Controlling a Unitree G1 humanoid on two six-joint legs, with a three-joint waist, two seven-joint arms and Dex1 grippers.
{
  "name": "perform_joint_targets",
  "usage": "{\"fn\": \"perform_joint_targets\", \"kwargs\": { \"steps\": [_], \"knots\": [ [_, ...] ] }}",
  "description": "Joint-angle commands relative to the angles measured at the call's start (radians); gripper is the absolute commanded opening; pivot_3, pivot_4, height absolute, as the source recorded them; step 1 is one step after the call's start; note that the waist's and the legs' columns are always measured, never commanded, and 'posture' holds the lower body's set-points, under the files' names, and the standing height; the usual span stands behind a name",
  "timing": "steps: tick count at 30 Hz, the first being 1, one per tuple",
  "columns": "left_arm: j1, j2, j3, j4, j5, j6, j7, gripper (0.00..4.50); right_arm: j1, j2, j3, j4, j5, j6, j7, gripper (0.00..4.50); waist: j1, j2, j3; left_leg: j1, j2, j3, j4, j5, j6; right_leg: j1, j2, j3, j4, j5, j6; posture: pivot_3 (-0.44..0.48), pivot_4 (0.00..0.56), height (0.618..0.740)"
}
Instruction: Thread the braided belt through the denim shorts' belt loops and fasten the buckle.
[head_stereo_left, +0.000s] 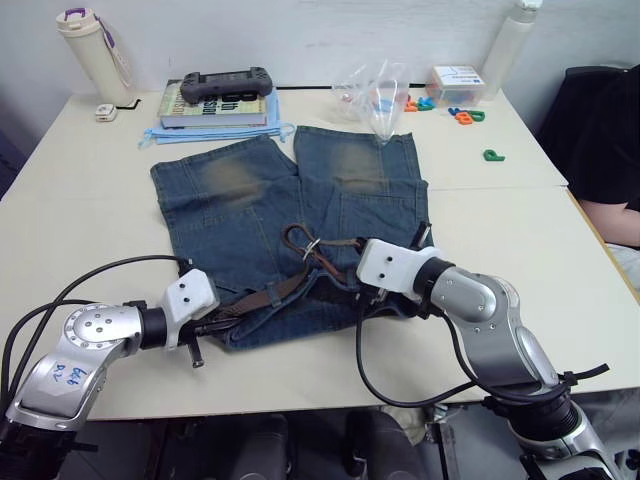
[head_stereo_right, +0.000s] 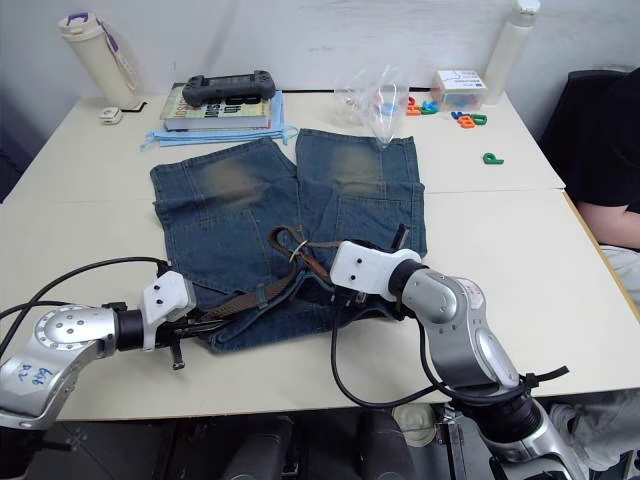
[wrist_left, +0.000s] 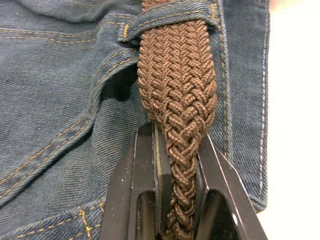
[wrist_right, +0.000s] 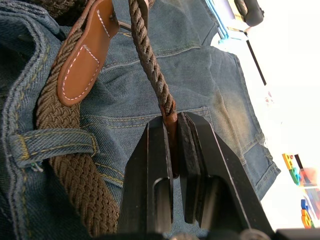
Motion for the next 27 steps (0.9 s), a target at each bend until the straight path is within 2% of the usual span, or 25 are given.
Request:
{"fn": "perform_joint_targets", "kwargs": {
  "steps": [1, 6, 9, 15, 21, 27],
  "knots": [
    [0.017, 0.013, 0.026, 0.096, 0.087, -0.086, 0.036, 0.11, 0.053, -0.028, -0.050, -0.107, -0.013, 0.008, -0.019, 0.00, 0.001, 0.000, 0.000, 0.000, 0.000, 0.000, 0.000, 0.000, 0.000, 0.000, 0.000, 0.000, 0.000, 0.000, 0.000, 0.000, 0.150, 0.667],
    [0.052, -0.004, 0.064, 0.148, 0.080, -0.106, 0.065, 0.11, 0.240, -0.112, -0.129, -0.184, -0.029, 0.009, -0.025, 0.00, 0.002, 0.000, 0.000, 0.001, 0.000, 0.000, -0.002, 0.000, 0.001, 0.001, 0.000, 0.000, -0.002, 0.000, 0.000, 0.000, 0.150, 0.667],
    [0.071, -0.025, 0.076, 0.159, 0.069, -0.094, 0.083, 0.11, 0.303, -0.145, -0.163, -0.196, -0.030, 0.007, -0.030, 0.00, -0.001, 0.000, 0.000, 0.005, 0.000, 0.001, -0.003, 0.000, 0.001, 0.004, 0.000, 0.001, -0.002, 0.000, 0.000, 0.000, 0.150, 0.667],
    [0.101, -0.050, 0.094, 0.190, 0.075, -0.075, 0.117, 0.11, 0.364, -0.194, -0.236, -0.172, -0.035, -0.007, -0.052, 0.00, 0.000, 0.001, 0.000, 0.022, 0.002, -0.001, -0.010, -0.001, 0.000, 0.021, 0.001, -0.002, -0.009, -0.001, -0.001, 0.000, 0.150, 0.667],
    [0.137, -0.064, 0.119, 0.284, 0.077, -0.112, 0.131, 0.11, 0.405, -0.247, -0.312, -0.134, -0.030, -0.030, -0.067, 0.00, -0.001, 0.005, -0.002, 0.024, 0.004, -0.001, -0.011, -0.001, -0.001, 0.024, 0.002, -0.003, -0.010, -0.001, -0.001, 0.000, 0.150, 0.667],
    [0.144, -0.084, 0.174, 0.413, 0.042, -0.106, 0.149, 0.11, 0.408, -0.247, -0.308, -0.123, -0.033, -0.042, -0.073, 0.00, -0.001, 0.011, -0.006, 0.029, 0.008, -0.001, -0.011, -0.003, -0.004, 0.029, 0.006, -0.003, -0.011, -0.002, -0.002, 0.000, 0.150, 0.667]
  ]
}}
